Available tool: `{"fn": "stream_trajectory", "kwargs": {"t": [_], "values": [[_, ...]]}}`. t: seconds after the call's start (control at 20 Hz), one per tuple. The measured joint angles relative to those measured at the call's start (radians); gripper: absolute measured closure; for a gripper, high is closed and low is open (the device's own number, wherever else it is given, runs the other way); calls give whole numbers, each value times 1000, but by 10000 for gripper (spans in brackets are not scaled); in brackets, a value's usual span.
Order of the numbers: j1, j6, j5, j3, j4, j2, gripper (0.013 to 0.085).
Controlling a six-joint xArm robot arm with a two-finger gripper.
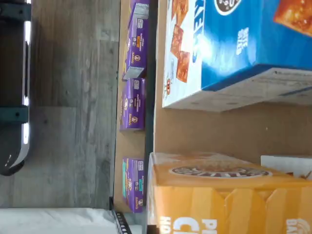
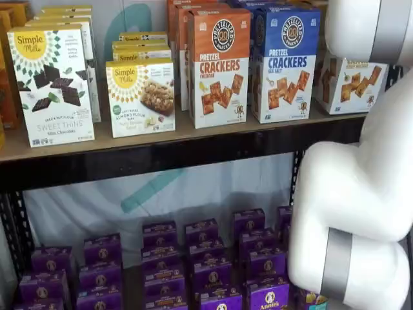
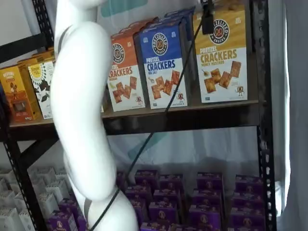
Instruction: Retrieve the yellow and white box located on the top shelf, the sixth one from the left
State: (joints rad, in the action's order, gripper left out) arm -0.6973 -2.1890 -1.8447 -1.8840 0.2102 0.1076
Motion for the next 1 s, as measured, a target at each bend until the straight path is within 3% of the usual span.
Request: {"fn": "stream_trajectory", "kwargs": {"t": [0.3,0.6,1.0], "values": [[-21,-18,-18,40,1,61,370],[-31,-38,-44,124,-30,162,370],[5,-18,-81,247,-72,288,370]]}}
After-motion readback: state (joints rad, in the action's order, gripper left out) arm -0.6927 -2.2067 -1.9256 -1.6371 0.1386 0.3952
